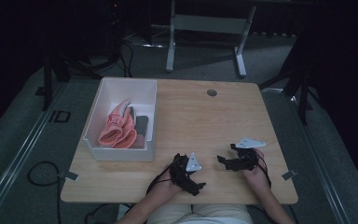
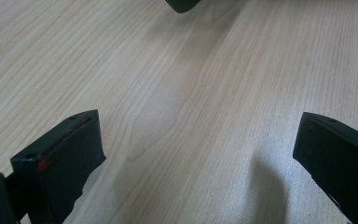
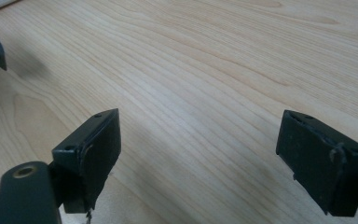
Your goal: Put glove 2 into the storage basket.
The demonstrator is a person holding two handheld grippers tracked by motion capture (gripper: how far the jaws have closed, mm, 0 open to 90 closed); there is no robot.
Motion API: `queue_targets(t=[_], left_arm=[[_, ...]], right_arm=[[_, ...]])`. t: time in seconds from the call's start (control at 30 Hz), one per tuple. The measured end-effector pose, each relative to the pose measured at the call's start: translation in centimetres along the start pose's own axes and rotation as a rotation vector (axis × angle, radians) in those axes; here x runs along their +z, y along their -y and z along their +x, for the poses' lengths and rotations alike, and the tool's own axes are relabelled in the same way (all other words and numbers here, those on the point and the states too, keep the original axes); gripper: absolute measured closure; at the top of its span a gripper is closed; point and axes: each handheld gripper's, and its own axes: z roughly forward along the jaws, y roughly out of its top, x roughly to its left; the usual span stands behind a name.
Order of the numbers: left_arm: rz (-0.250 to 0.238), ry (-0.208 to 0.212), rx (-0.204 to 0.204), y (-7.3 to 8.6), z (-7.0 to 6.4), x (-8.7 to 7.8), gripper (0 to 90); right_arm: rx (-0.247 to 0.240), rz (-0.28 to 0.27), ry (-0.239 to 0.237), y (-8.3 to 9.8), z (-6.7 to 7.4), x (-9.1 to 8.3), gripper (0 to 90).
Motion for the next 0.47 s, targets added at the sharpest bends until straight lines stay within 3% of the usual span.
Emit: queue_targets(t=[0.47], left_arm=[[0.000, 0.009, -0.008, 0.10, 0.04, 0.03, 0.9]], right_arm=[[-0.016, 0.015, 0.015, -0.04, -0.13, 0.12, 14.3]])
